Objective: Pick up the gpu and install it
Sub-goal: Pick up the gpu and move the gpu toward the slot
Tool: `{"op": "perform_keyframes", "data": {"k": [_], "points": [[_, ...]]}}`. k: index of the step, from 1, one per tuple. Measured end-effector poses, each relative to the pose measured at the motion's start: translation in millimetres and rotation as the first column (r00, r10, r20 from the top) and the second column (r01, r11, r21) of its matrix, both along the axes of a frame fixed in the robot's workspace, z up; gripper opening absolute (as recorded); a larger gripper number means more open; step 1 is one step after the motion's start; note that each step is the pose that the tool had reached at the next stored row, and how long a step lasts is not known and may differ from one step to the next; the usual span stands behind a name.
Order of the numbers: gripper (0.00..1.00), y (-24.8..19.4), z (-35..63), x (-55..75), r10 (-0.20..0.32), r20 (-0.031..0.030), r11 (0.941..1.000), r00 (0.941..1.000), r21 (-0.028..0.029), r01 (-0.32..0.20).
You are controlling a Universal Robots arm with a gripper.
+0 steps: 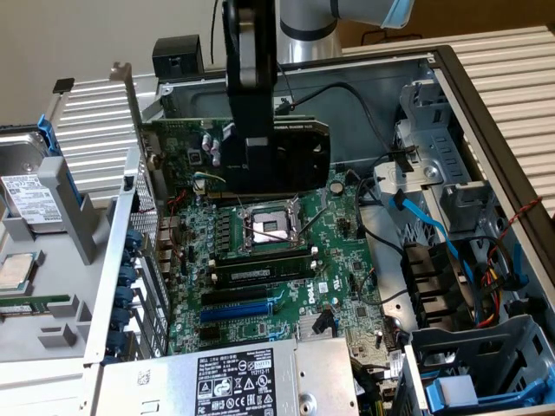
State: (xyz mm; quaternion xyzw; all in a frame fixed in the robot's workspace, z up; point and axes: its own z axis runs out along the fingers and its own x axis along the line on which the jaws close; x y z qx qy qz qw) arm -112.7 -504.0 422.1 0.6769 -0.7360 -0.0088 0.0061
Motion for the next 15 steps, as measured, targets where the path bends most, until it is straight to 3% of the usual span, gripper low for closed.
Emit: {"op": "perform_keyframes", "data": {"k": [8,15], "points": [[0.27,1.1,-14.5,3.8,0.0,0.0001,1.0,1.0,0.0002,0.0],[0.27,1.5,-14.7,3.8,0.011,-0.0004,0.9999,0.9999,-0.0016,-0.011]]}}
